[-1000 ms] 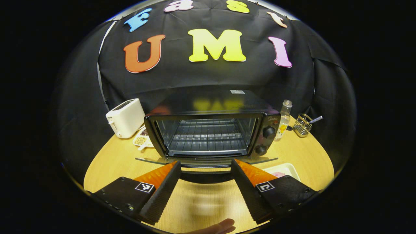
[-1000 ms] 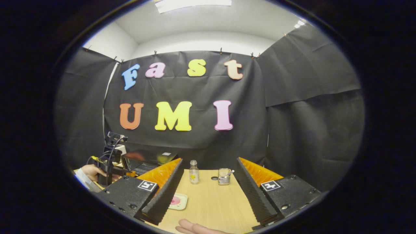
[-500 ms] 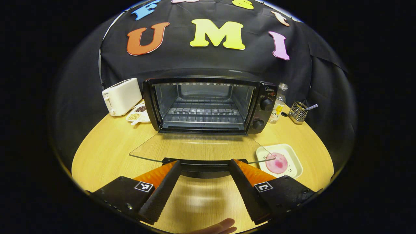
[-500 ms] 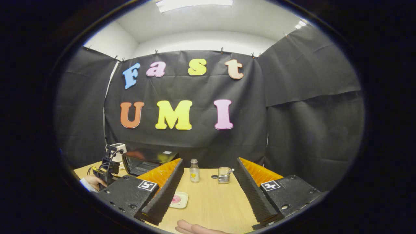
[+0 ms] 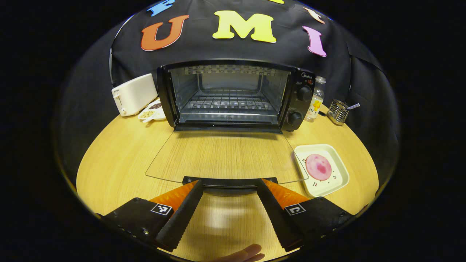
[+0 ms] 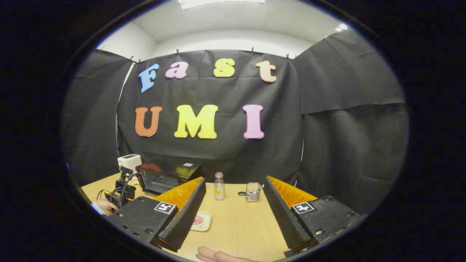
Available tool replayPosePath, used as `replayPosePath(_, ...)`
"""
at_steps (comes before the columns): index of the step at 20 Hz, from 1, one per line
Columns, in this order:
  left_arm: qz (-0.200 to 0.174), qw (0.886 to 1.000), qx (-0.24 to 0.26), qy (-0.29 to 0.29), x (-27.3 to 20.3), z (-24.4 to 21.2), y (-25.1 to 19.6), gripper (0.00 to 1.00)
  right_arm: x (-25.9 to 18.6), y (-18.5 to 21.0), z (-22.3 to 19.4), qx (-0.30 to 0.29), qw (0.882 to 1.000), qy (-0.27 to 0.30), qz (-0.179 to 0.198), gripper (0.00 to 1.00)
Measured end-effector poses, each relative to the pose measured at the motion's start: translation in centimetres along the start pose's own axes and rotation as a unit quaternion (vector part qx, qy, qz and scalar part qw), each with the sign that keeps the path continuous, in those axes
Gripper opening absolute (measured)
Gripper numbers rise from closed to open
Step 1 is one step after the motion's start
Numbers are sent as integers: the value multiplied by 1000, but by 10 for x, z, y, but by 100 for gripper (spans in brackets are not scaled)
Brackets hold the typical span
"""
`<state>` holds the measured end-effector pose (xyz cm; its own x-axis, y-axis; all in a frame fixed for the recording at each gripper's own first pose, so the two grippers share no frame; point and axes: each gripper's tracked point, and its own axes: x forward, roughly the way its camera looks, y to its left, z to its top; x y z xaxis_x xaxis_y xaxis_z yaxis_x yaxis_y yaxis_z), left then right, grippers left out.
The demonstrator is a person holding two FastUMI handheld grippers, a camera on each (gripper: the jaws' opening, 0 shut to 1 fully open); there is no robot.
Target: Open the electric oven with the left hand, put the food in, and close the electric oven.
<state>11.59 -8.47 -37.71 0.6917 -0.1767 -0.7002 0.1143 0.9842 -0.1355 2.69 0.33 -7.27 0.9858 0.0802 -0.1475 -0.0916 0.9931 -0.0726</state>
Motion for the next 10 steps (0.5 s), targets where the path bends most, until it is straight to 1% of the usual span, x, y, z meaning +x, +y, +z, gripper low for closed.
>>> replayPosePath(2,0,1000,-1,-10,-1,2,-2,97,4,3,-3,-5,1000,5,1,100)
replayPosePath(3,0,1000,1,-15,-2,5,-2,100,6,5,-4,-6,1000,8,2,100)
replayPosePath(4,1,1000,0,-17,-3,6,-1,96,9,6,-4,-7,1000,11,3,100)
replayPosePath(6,11,1000,-10,-18,-12,8,3,96,15,7,-7,-11,1000,19,4,100)
replayPosePath(8,-5,999,-26,-36,-26,18,-6,96,24,9,-10,-19,999,32,5,99)
replayPosePath(10,-21,997,-38,-70,-48,36,-12,96,33,13,-14,-26,999,46,8,100)
